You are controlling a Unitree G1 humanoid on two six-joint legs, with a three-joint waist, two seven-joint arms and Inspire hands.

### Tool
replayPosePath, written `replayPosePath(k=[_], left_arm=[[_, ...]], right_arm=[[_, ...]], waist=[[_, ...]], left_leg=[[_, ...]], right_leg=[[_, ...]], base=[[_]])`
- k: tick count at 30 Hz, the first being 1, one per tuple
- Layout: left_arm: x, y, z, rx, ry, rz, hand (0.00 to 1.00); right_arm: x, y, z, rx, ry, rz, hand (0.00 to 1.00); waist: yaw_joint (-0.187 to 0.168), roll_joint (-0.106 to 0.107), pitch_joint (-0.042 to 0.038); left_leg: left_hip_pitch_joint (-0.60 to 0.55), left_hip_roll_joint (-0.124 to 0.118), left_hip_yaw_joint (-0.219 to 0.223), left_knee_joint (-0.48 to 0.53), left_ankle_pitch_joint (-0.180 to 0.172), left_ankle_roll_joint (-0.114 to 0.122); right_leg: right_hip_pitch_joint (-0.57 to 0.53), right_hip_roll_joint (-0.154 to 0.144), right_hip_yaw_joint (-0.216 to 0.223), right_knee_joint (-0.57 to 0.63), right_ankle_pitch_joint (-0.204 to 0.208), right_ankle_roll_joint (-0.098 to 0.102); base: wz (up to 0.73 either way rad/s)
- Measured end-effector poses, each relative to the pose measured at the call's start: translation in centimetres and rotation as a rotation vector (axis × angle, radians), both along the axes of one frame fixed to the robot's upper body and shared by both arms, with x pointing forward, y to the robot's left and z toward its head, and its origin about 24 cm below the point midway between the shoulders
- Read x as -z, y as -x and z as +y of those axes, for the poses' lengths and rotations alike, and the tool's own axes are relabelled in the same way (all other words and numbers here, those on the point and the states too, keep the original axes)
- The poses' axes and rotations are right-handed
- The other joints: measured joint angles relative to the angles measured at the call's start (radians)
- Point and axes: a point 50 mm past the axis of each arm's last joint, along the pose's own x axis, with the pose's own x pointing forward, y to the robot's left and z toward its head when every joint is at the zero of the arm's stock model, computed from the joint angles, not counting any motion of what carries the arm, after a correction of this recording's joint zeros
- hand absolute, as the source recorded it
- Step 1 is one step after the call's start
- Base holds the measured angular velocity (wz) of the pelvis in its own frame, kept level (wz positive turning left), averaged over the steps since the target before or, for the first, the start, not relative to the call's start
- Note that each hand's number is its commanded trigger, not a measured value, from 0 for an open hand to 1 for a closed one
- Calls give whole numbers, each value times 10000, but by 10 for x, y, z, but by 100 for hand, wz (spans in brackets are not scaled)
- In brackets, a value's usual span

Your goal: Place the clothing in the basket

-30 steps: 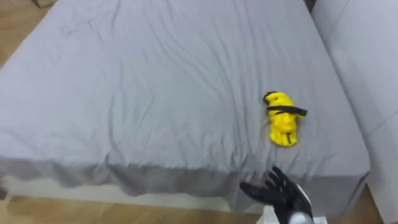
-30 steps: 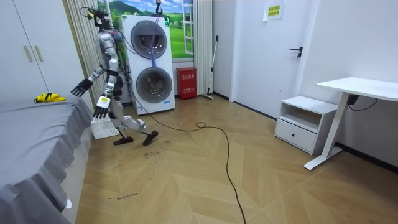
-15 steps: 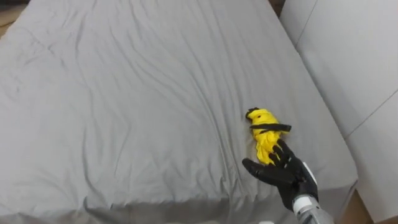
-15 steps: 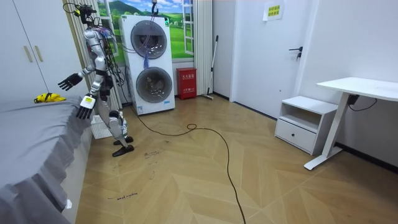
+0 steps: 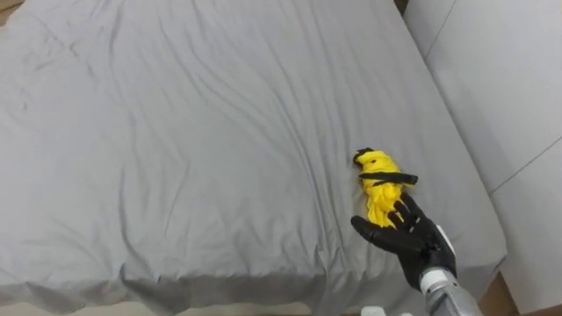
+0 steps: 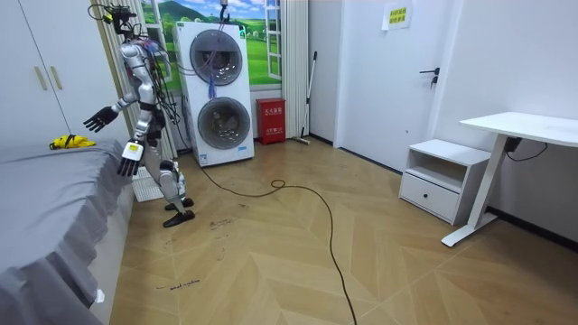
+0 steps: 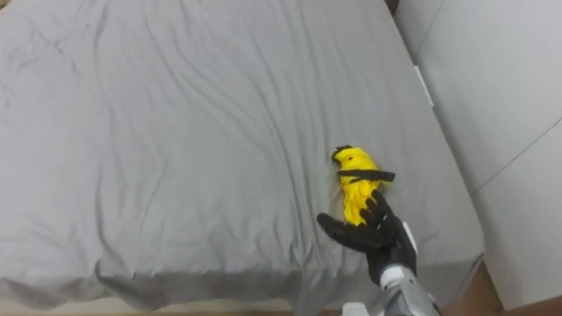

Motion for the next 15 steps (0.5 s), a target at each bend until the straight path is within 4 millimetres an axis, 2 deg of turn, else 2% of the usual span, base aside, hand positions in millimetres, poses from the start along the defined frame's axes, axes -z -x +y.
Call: replayPosePath(k=[2, 5, 7, 10, 15], left_arm=[[-1, -8, 1, 220, -111, -97, 0], [-2, -12, 5, 277, -248, -47, 0], [-4, -15, 12, 344, -434, -50, 0], [-4, -12, 18, 291, -552, 289, 0], [-3, -15, 19, 268, -552, 472, 0]], right_arm=[[-3, -13, -11, 432, 325, 213, 0], [-10, -31, -17, 794, 561, 198, 0], [-19, -45, -23, 802, 836, 88, 0], [-27, -56, -35, 953, 1147, 62, 0], [-32, -59, -45, 1310, 1244, 125, 0]], waist=[[69, 6, 5], [166, -22, 48], [352, -73, 147], [453, -93, 171], [671, -119, 191]], left_leg=[[-357, -92, -196, 1, 93, 91], [-629, -133, -254, -6, 165, 147], [-883, -134, -294, 25, 203, 173], [-1270, -141, -346, 23, 282, 230], [-1774, -281, -490, 19, 374, 305]], right_leg=[[-299, -18, -144, 29, 70, 52], [-534, -73, -244, 37, 113, 84], [-720, -78, -307, -21, 187, 103], [-1078, -120, -393, -34, 254, 134], [-1551, -185, -432, -19, 303, 174]], base=[[20], [13], [10], [10], [9]])
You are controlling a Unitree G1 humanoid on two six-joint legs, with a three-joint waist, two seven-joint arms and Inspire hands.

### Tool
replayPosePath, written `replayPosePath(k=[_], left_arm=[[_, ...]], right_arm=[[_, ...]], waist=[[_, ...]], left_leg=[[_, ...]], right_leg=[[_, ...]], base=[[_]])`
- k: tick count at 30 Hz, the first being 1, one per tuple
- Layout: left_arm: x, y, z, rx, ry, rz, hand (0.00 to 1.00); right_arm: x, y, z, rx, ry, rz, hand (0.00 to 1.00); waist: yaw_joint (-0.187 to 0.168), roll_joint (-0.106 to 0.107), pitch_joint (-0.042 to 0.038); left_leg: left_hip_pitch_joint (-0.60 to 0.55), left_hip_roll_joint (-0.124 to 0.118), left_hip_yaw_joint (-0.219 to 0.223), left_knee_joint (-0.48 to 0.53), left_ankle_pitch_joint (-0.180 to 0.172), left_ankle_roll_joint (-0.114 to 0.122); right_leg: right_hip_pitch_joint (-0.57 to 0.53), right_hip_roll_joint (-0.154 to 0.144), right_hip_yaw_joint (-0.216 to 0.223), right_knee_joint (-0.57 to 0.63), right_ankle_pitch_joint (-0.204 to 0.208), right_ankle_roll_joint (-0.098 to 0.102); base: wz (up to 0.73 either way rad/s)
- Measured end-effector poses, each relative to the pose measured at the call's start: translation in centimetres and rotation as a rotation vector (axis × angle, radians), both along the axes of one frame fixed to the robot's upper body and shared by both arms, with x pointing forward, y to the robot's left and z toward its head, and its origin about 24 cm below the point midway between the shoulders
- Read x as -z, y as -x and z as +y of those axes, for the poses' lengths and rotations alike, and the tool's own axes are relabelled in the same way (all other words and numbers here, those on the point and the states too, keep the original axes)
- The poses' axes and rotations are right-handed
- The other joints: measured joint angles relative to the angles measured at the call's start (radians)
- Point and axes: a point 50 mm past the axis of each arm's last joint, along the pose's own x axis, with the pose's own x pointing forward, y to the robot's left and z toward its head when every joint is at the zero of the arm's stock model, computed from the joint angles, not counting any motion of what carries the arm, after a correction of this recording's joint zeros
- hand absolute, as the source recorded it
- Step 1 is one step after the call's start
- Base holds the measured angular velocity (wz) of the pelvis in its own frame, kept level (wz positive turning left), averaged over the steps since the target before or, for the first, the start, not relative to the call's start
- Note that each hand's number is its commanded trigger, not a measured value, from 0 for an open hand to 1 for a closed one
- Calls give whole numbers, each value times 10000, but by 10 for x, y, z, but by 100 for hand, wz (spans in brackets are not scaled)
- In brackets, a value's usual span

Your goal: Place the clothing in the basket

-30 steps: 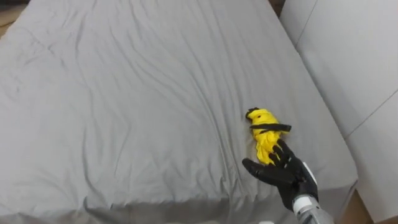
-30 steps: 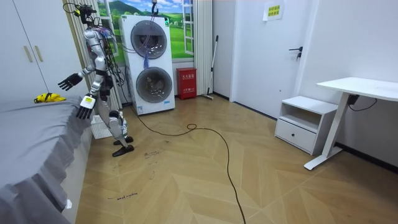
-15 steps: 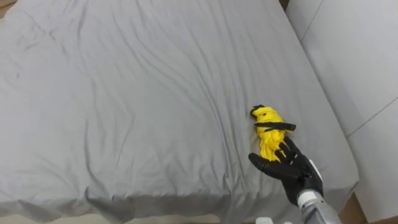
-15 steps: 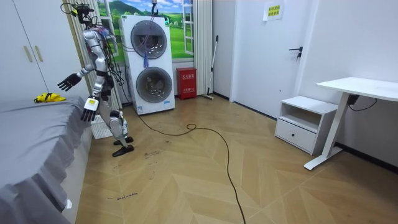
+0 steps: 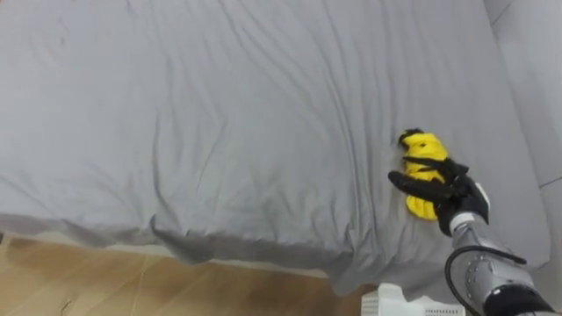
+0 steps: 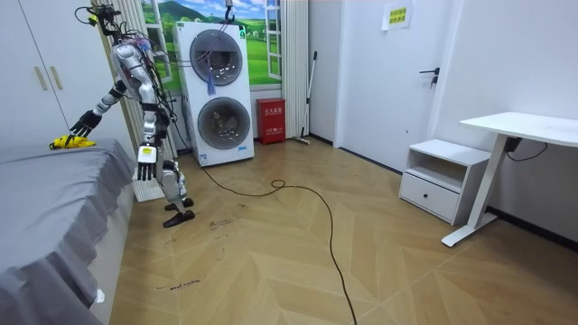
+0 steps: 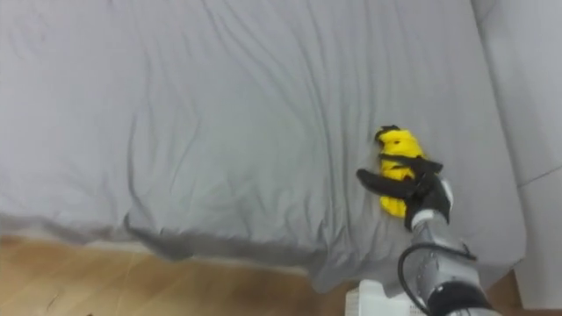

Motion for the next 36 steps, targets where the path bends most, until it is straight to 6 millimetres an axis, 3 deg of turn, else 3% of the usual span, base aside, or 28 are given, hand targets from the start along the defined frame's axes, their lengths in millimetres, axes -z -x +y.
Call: replayPosePath(k=[7, 21, 25, 36], left_arm=[[-3, -23, -5, 150, 93, -405, 0], [-2, -30, -10, 313, 138, -248, 0], [-2, -31, -10, 268, 180, -284, 0], [-5, -45, -13, 405, 218, -560, 0]], right_arm=[[-17, -20, -10, 414, 252, -77, 0], [-26, -21, -27, 1061, 610, 16, 0], [-32, -24, -35, 1375, 863, 39, 0], [-43, -20, -58, 2002, 1608, 242, 0]], waist=[[173, -69, 169], [222, -80, 219], [229, -42, 355], [114, -88, 353]], left_leg=[[-631, 4, -4, 61, 107, 95], [-974, -8, 183, -9, 142, 142], [-1027, -10, 183, -8, 149, 154], [-1298, -8, 187, -1, 165, 169]], right_leg=[[-605, -64, -18, 37, 110, 65], [-1113, -130, 51, 217, 108, 85], [-1232, -155, 75, 310, 107, 86], [-1572, -230, 83, 456, 106, 89]], base=[[0], [-3], [0], [0]])
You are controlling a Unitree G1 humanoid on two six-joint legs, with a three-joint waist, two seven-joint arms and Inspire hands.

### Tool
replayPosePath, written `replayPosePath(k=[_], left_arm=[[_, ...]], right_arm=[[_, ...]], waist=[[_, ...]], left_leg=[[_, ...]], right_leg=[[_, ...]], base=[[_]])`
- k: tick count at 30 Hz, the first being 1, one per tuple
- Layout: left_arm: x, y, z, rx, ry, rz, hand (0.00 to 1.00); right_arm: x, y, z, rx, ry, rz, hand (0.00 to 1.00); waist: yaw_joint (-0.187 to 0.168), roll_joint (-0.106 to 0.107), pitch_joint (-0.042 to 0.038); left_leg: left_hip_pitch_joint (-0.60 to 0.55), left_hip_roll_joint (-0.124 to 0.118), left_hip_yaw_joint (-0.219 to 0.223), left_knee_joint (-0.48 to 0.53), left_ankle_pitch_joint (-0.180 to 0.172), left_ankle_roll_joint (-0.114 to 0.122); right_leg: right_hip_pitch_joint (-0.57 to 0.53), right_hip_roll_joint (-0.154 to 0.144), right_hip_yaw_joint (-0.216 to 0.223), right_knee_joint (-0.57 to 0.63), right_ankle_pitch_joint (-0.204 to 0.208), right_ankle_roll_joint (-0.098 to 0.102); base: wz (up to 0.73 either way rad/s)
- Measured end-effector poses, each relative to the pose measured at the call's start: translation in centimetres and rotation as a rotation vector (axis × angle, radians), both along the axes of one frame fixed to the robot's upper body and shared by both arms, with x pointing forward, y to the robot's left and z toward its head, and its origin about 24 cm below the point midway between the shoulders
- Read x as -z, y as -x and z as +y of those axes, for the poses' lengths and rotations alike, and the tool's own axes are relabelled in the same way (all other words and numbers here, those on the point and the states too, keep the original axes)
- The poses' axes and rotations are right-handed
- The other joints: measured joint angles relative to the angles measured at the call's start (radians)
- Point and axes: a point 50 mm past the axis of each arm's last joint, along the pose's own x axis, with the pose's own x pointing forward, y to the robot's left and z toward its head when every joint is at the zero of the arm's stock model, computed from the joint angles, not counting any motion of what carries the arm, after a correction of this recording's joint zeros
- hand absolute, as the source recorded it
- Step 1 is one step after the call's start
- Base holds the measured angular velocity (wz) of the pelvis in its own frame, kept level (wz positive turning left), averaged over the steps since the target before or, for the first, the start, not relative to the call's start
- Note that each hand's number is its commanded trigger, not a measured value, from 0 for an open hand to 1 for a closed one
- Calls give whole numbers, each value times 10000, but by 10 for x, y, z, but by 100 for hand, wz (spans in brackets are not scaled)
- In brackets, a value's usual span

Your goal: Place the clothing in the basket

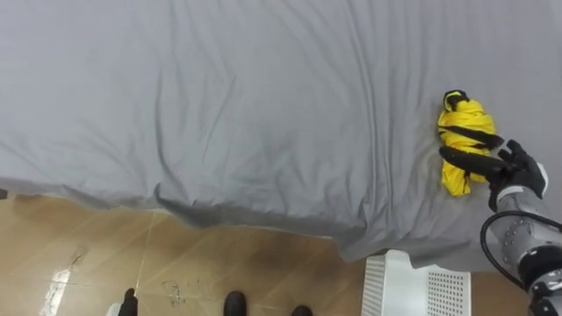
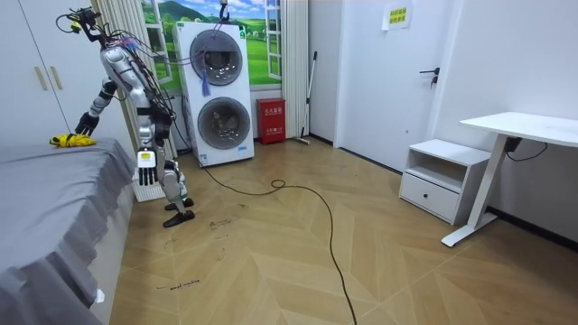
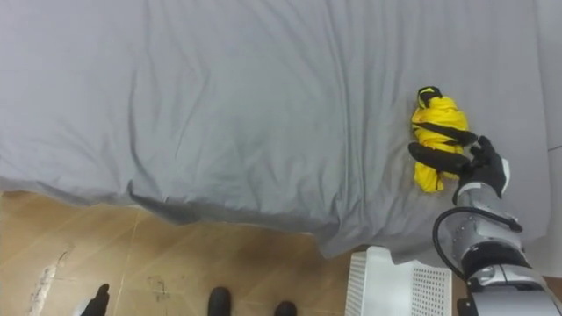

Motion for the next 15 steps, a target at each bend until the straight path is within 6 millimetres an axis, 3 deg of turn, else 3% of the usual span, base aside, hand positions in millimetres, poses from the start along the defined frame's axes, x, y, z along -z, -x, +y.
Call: replayPosePath(k=[8, 15], left_arm=[[-2, -2, 3, 65, -87, 8, 0], [0, -2, 1, 292, -140, 187, 0]], right_arm=[[-3, 2, -6, 132, 575, 310, 0], [13, 15, -9, 220, 678, 1413, 0]], waist=[[-4, -191, -36], [331, -195, -32]], left_leg=[[39, 11, 78, 32, 1, 2], [123, 1, 103, 34, 60, 21]], right_leg=[[-19, -10, 5, 70, -2, 3], [41, -25, 17, 100, -1, 1]], base=[[-2], [0]])
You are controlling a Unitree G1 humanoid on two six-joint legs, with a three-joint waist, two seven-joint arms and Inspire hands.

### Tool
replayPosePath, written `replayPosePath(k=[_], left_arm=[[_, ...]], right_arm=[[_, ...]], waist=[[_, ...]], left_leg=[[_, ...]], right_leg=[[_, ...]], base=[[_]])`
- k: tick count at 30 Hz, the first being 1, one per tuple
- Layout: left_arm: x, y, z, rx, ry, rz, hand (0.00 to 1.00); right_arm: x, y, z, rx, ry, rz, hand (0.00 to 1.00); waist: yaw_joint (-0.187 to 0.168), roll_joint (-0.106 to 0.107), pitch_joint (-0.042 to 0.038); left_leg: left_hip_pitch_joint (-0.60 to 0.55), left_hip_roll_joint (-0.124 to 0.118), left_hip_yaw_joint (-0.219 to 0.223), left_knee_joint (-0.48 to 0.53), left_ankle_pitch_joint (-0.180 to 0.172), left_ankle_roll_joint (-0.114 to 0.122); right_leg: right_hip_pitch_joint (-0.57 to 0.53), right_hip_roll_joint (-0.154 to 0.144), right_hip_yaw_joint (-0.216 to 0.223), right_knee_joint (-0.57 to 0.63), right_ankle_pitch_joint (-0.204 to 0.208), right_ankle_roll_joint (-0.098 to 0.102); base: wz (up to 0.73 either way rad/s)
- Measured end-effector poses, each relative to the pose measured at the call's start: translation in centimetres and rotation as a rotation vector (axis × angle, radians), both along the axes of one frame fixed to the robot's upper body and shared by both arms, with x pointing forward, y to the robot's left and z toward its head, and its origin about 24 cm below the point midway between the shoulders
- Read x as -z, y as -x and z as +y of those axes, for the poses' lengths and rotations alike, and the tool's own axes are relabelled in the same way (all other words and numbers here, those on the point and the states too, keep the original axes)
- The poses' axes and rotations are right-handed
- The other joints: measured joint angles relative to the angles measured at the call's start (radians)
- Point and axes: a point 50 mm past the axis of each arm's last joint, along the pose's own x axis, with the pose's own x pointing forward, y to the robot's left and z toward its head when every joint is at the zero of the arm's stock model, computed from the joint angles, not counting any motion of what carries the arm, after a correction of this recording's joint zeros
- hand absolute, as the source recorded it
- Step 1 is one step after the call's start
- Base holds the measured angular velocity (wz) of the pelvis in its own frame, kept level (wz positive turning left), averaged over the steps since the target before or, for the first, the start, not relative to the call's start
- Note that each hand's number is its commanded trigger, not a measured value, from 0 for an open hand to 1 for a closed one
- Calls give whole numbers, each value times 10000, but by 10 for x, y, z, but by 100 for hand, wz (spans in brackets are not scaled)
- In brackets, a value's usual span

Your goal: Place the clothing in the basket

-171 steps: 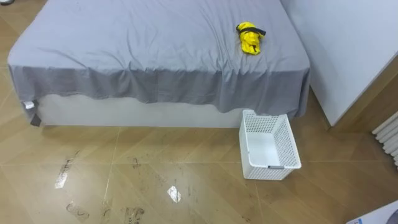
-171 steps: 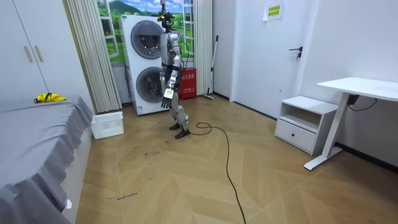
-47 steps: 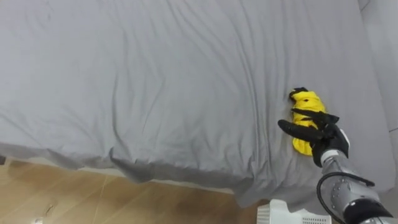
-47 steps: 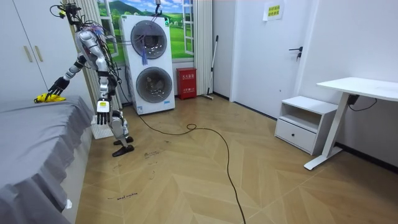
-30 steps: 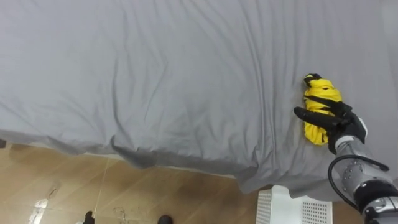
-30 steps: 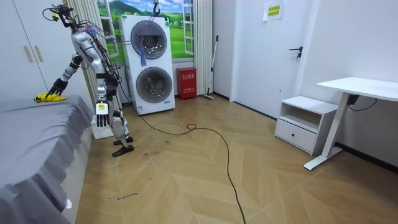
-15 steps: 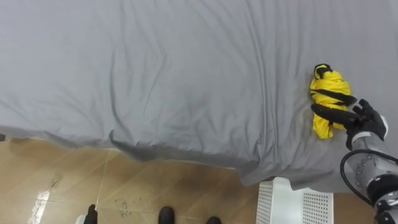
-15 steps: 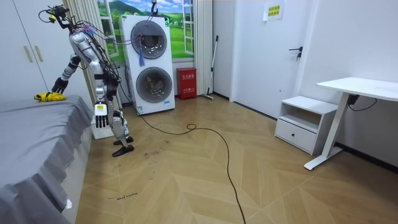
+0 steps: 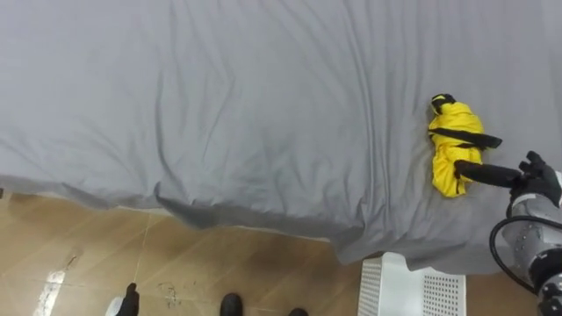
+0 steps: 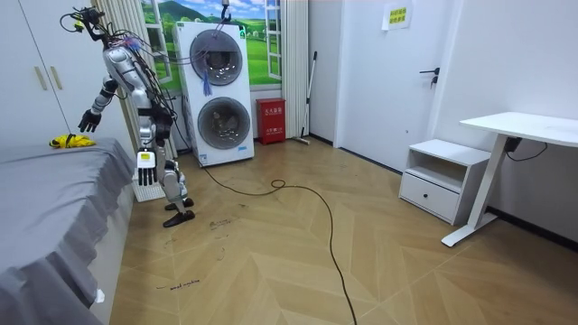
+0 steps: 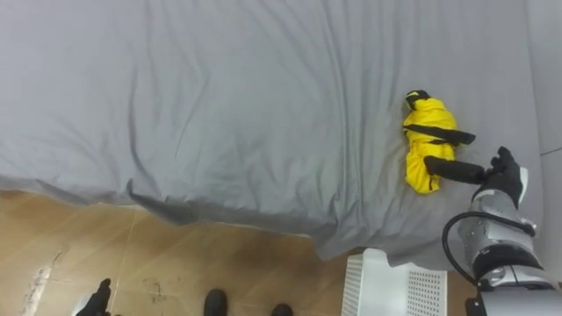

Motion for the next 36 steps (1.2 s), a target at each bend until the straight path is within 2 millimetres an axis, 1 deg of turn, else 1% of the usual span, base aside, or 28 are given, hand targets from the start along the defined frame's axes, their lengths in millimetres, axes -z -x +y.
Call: replayPosePath(k=[3, 6, 7, 9, 14, 16, 19, 31, 32, 33, 35, 36], left_arm=[[1, 0, -1, 47, 18, 58, 0], [1, 0, -2, 0, 76, 45, 0], [1, 0, -2, 28, 87, 66, 0], [1, 0, -3, 43, 114, 65, 0], [2, 0, -5, 240, 98, 151, 0], [2, 1, -6, 348, 85, 247, 0], [2, -3, -6, 397, 60, 276, 0], [2, -5, -10, 468, 303, 267, 0], [2, -4, -10, 523, 297, 284, 0], [2, -4, -11, 539, 297, 286, 0], [2, -5, -11, 586, 295, 279, 0], [2, -6, -11, 602, 285, 267, 0]], right_arm=[[6, 5, 0, -295, 254, 607, 0], [8, 5, 1, -798, 505, 1004, 0], [5, 1, 2, -856, 557, 960, 0], [0, -5, 3, -1048, 740, 888, 0], [-9, -15, 6, -1282, 783, 596, 0], [-12, -19, 8, -1356, 801, 480, 0], [-18, -25, 10, -1469, 788, 263, 0], [-21, -28, 12, -1391, 696, 63, 0], [-22, -30, 12, -1332, 687, 20, 4], [-23, -30, 12, -1317, 688, -5, 53], [-26, -33, 13, -1261, 680, -108, 100], [-27, -34, 13, -1176, 675, -153, 100]], waist=[[113, 16, 13], [143, 83, 59], [148, 154, 108], [144, 230, 157], [269, 285, 160], [417, 284, 160], [544, 283, 160], [647, 288, 157], [654, 288, 158], [656, 287, 158], [652, 284, 160], [653, 283, 160]], left_leg=[[3, 1, -4, -3, 29, -4], [-11, -1, -31, 10, 48, -8], [-30, 0, -47, 27, 49, -7], [-90, 0, -74, 46, 54, -5], [-402, -1, -253, 43, 92, -41], [-412, 0, -290, 18, 93, -43], [-399, 0, -300, -20, 93, -43], [-364, -7, -267, -25, 145, -62], [-365, -9, -268, -26, 149, -62], [-367, -9, -267, -27, 149, -62], [-388, -9, -268, -27, 149, -61], [-404, -9, -272, -28, 149, -61]], right_leg=[[0, 5, -39, 9, 1, -2], [16, 39, -71, 6, 10, -16], [19, 47, -82, 5, 16, -21], [-19, 52, -104, 6, 20, -25], [-243, 40, -287, -11, 28, -39], [-240, 28, -322, -37, 28, -38], [-245, 35, -320, -54, 27, -37], [-225, 32, -356, -46, 30, -42], [-227, 34, -360, -46, 30, -43], [-230, 35, -360, -45, 31, -44], [-248, 35, -370, -44, 32, -46], [-261, 36, -378, -44, 32, -46]], base=[[0], [1], [0], [5], [10], [7], [0], [-1], [0], [0], [0], [0]])
